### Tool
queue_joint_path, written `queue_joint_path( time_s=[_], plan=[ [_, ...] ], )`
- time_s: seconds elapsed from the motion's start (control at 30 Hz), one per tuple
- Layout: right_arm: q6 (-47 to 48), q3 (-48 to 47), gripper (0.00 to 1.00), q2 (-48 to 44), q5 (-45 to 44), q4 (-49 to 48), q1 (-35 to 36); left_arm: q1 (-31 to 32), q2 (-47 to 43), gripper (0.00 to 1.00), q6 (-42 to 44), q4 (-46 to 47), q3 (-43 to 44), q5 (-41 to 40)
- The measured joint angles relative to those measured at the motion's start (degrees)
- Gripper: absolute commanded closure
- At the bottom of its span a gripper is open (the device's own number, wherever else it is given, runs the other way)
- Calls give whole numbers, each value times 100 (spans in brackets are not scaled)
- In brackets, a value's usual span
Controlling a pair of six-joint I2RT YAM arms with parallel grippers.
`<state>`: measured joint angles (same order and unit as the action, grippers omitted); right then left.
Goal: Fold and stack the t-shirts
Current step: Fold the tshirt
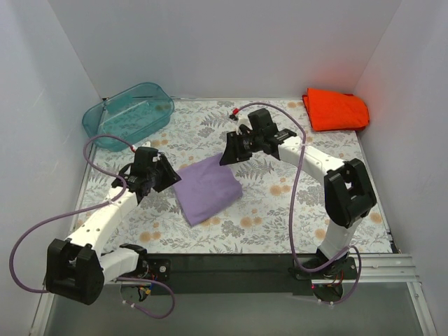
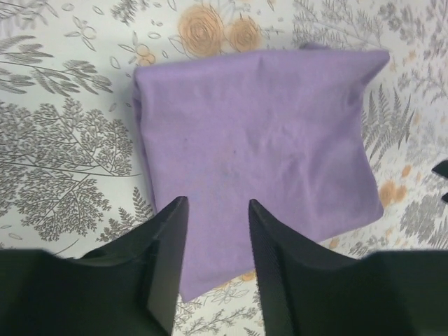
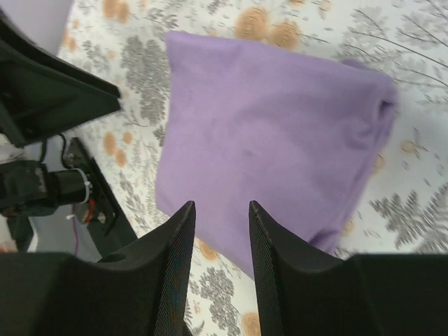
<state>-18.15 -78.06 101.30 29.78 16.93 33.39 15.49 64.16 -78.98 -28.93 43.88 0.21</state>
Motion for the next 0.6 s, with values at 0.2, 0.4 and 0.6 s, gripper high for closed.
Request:
queue_joint_path(
  time_s=[0.2,0.4,0.6],
  plan=[
    [-404,70,57,459,828,-970,13,50,415,75,-57,341,-251,382],
    [-1045,599,57,546,1384,-1891,13,50,977,73,-208,706,-168,804],
    [-1567,1685,57,439,1836,-2721,28,48,1639,77,-284,1016,-46,789]
  ],
)
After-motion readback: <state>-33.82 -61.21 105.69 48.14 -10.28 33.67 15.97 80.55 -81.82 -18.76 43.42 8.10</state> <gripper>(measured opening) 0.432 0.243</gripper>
